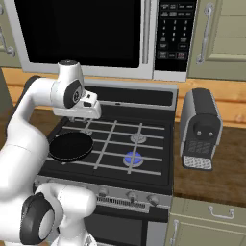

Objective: Turn off the front right burner of the stove.

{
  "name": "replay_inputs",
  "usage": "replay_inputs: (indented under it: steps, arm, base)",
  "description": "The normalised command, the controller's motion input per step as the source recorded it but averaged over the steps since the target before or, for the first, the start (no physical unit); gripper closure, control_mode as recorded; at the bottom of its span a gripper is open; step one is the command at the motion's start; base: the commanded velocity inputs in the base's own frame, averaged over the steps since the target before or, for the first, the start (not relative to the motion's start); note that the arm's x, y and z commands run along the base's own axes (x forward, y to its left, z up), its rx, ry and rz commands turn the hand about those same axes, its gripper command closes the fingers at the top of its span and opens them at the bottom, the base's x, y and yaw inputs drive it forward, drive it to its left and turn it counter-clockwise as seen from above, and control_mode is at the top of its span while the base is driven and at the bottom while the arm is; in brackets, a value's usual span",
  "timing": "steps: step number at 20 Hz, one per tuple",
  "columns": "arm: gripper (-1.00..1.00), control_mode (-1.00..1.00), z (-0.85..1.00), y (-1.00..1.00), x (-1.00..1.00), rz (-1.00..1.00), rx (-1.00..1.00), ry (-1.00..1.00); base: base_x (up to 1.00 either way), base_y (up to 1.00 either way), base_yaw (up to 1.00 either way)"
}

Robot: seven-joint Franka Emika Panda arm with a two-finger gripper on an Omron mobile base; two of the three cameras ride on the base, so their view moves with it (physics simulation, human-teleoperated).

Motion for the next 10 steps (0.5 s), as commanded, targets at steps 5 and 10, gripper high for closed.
replay_inputs:
  steps: [5,10]
  arm:
    - [-1.0,-1.0,-0.13,-0.2,-0.1,0.0,0.0,-0.04]
    - [-1.0,-1.0,-0.24,-0.49,-0.26,0.0,0.0,-0.05]
  base:
    - [0.0,0.0,0.0]
    - [0.0,0.0,0.0]
